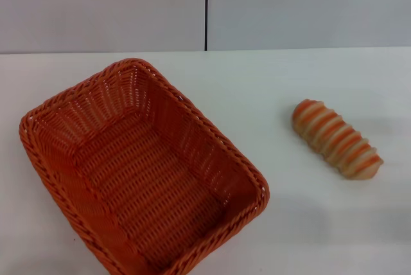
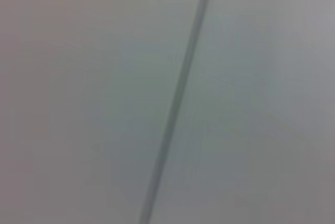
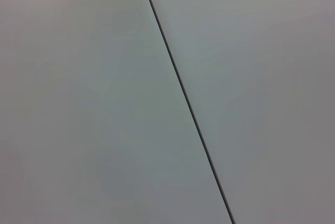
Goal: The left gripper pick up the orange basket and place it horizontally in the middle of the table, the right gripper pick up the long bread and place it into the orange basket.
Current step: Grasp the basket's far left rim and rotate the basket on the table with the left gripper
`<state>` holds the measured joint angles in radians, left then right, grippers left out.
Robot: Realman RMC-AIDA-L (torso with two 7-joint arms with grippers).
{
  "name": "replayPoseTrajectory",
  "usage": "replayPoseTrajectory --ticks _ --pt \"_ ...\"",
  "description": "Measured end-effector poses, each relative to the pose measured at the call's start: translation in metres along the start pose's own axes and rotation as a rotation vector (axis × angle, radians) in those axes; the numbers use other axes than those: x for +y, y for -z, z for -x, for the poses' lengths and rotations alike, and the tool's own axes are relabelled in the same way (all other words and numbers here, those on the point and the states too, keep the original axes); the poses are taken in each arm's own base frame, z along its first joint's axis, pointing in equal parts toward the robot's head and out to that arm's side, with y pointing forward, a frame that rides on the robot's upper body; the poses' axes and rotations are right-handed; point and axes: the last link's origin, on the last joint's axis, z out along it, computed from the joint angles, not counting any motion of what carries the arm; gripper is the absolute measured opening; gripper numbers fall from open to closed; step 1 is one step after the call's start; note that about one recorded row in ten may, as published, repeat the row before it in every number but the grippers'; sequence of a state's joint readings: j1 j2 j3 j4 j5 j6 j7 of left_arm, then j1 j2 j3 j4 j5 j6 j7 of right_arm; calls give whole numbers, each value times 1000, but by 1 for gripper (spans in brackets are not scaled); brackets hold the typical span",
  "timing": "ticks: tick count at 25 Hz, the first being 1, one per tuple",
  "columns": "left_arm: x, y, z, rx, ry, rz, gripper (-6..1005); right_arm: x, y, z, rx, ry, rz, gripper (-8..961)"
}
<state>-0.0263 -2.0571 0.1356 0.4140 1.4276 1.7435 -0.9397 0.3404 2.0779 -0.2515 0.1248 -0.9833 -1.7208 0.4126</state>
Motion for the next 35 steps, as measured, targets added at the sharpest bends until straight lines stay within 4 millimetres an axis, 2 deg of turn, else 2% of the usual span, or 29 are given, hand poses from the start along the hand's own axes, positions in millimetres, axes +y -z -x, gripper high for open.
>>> replayPoseTrajectory --ticks 1,2,4,7,8,12,15,17,18,19,25,30,35 --pt "-1 -5 -6 -22 6 46 746 0 0 0 0 -1 0 724" --pt "-3 -20 -25 -100 12 157 744 1 0 1 -5 -2 5 724" --pt "-3 -27 -32 -139 7 199 742 1 0 1 -8 -3 8 724" --pt "4 -67 -71 -382 -40 361 740 2 1 0 -1 -11 10 724" --pt "4 -67 -71 -382 -40 361 740 2 1 0 -1 -11 10 724" --pt "25 -104 -98 -555 -164 461 739 1 3 0 4 -11 8 724" --pt "49 -129 -105 -676 -235 532 739 2 4 0 4 -12 13 724" --pt "67 -149 -103 -790 -300 565 738 3 4 -1 12 -13 30 724" --pt "67 -149 -103 -790 -300 565 738 3 4 -1 12 -13 30 724" --pt "86 -171 -94 -907 -380 590 738 4 5 -1 16 -13 35 724" --pt "133 -214 -71 -1080 -555 658 737 4 6 -2 22 -12 37 724" --pt "161 -236 -56 -1148 -692 634 737 1 9 -1 26 -25 30 724" --pt "168 -245 -40 -1224 -768 593 736 -4 12 0 34 -18 21 724"
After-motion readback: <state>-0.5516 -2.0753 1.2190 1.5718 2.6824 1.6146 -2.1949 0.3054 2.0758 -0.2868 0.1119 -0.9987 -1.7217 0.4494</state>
